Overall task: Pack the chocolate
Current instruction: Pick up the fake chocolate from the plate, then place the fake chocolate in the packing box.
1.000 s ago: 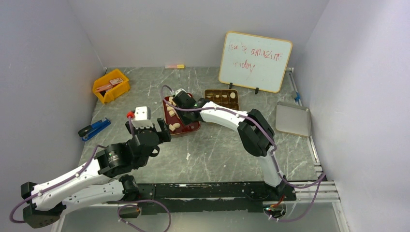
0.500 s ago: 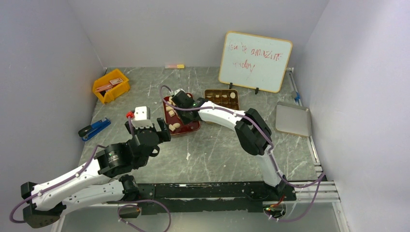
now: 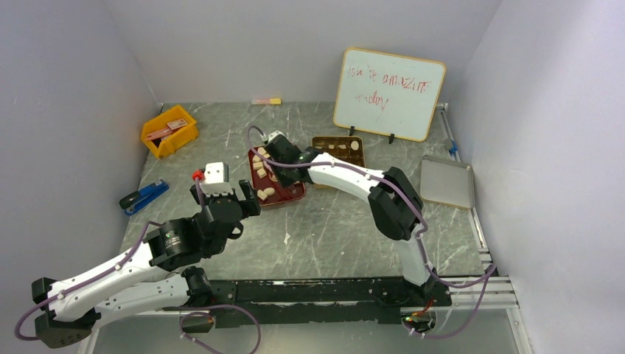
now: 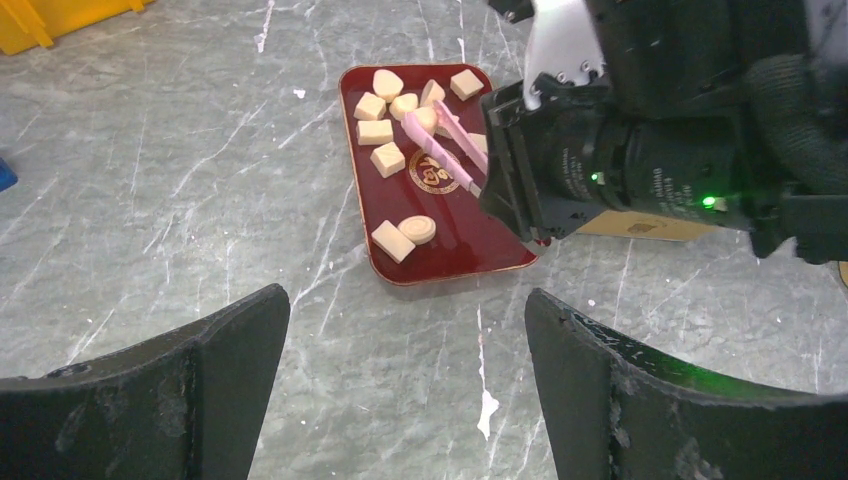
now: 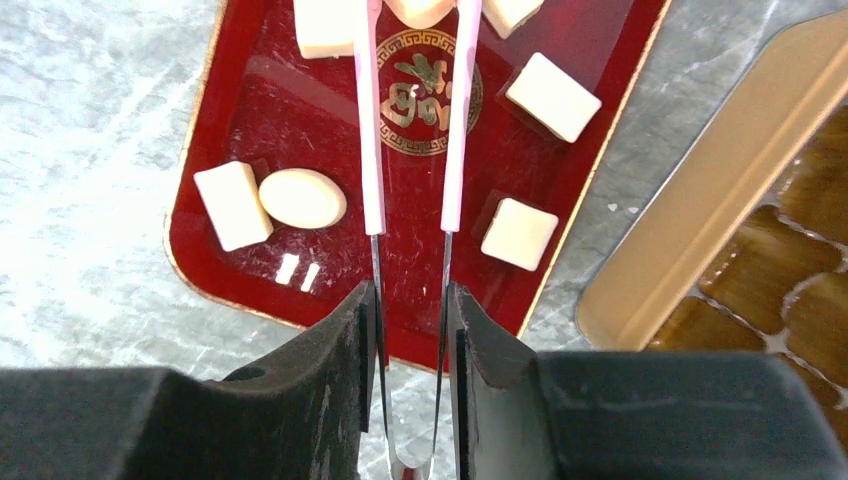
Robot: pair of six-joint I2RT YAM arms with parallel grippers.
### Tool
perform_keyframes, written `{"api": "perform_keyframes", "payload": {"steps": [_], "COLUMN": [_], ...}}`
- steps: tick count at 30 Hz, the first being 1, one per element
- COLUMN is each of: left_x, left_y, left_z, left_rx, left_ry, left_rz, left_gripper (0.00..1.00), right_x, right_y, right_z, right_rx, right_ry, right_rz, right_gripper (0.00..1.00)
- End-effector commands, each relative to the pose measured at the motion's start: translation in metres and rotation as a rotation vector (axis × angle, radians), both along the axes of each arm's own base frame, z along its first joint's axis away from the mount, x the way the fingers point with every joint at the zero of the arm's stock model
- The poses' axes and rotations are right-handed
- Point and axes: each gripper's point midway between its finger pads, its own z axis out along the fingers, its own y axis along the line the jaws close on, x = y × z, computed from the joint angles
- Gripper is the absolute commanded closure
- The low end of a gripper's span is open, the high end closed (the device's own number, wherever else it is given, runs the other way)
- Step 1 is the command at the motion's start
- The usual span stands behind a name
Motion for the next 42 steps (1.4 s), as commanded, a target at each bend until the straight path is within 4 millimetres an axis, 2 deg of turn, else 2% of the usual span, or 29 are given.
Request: {"api": "perform_keyframes", "payload": {"steps": [1, 7, 11, 15, 21, 32, 36, 42], "left_x": [0.000, -0.002, -0.002, -0.002, -0.002, -0.001, 0.000, 0.000], "left_y": [0.001, 0.003, 0.004, 0.003, 0.001, -0.005, -0.007, -0.008], "left_z": [0.016, 0.015, 0.015, 0.015, 0.017, 0.015, 0.015, 0.014], "left_rx": [-0.045, -0.051, -0.052, -0.056, -0.063, -0.061, -0.062, -0.061], "left_ry": [-0.024, -0.019, -0.017, -0.017, -0.018, -0.018, -0.020, -0.017], "left_rz": [0.010, 0.014, 0.014, 0.009, -0.002, -0.015, -0.017, -0.022], "left_gripper": [0.08, 0.09, 0.09, 0.09, 0.09, 0.09, 0.09, 0.09], "right_x": [0.005, 0.001, -0.003, -0.006, -0.006, -0.002, -0.003, -0.004], "right_y": [-0.002, -0.010, -0.024, -0.047, -0.094, -0.192, -0.215, -0.235], "right_z": [0.053, 0.069, 0.083, 0.103, 0.117, 0.106, 0.095, 0.076], "right_rx": [0.083, 0.097, 0.095, 0.090, 0.081, 0.082, 0.060, 0.051], "right_ry": [-0.081, -0.101, -0.130, -0.168, -0.196, -0.172, -0.159, -0.128], "right_rz": [-0.025, -0.035, -0.064, -0.102, -0.185, -0.338, -0.376, -0.414], "right_gripper": [0.95, 0.97, 0.97, 0.97, 0.97, 0.97, 0.97, 0.97]}}
